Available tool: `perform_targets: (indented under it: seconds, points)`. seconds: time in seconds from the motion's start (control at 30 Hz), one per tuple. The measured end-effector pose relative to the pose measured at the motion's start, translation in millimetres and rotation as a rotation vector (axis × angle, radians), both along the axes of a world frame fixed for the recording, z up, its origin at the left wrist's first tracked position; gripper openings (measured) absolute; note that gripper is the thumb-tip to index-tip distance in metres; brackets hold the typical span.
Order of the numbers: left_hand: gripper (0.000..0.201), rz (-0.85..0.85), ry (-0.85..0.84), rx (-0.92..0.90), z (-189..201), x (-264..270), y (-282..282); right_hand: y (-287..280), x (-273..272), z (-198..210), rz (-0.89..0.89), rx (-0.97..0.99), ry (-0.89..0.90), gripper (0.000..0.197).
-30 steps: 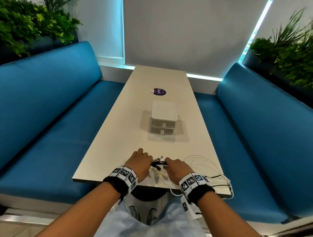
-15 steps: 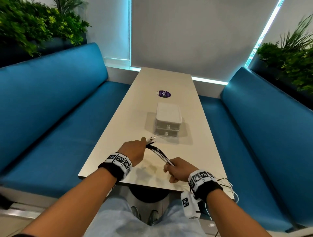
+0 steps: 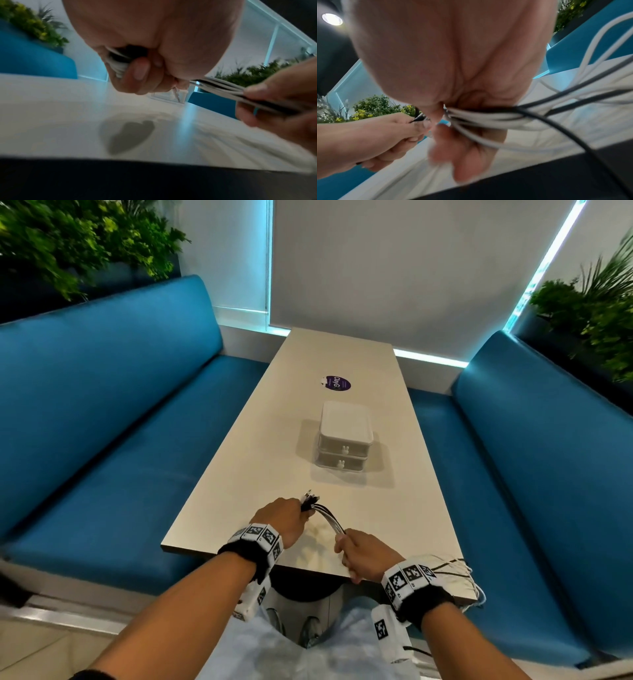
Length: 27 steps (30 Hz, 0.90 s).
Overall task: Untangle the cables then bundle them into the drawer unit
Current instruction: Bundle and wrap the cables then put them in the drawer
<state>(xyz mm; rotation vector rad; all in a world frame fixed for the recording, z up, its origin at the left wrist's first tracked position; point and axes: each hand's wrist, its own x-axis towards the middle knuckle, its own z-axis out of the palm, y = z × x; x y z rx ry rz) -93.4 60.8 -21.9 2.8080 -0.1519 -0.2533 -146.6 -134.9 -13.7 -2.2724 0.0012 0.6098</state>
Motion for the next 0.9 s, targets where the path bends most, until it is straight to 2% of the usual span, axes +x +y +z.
perform_targets:
  seconds: [0.07, 0.13, 0.27, 0.33, 0.47, 0.5, 0.57, 0.67, 0.73, 0.9]
  points:
    - [0.04, 0.054, 0.045, -0.088, -4, -2, -6, 1, -2, -5, 0.044, -0.025, 0.027, 0.028]
    - [0.042, 0.123, 0.084, -0.233, -8, -5, -12, 6, -3, -7, 0.093, -0.102, -0.027, 0.021]
    - [0.044, 0.218, 0.19, -0.524, -4, -11, -17, 18, -4, -11, 0.062, -0.134, -0.131, 0.028]
    - [0.049, 0.226, 0.237, -0.585, -3, -14, -17, 26, -4, -8, 0.07, -0.126, -0.149, 0.028]
    - [0.081, 0.178, 0.264, -0.625, -7, -20, -19, 51, 2, 2, 0.175, -0.176, -0.139, 0.027]
    - [0.081, 0.175, 0.281, -0.648, -7, -18, -20, 56, 3, 5, 0.182, -0.187, -0.128, 0.028]
    - [0.066, 0.189, 0.326, -0.698, -4, -17, -20, 62, 5, 6, 0.181, -0.18, -0.11, 0.028]
    - [0.042, 0.178, 0.333, -0.641, -2, -15, -17, 63, 5, 5, 0.204, -0.176, -0.094, 0.02]
    - [0.038, 0.142, 0.312, -0.531, -4, -15, -19, 58, 2, 3, 0.214, -0.196, -0.094, 0.013]
    - [0.041, 0.076, 0.238, -0.4, -9, -14, -28, 48, -10, -3, 0.284, -0.264, -0.153, 0.022]
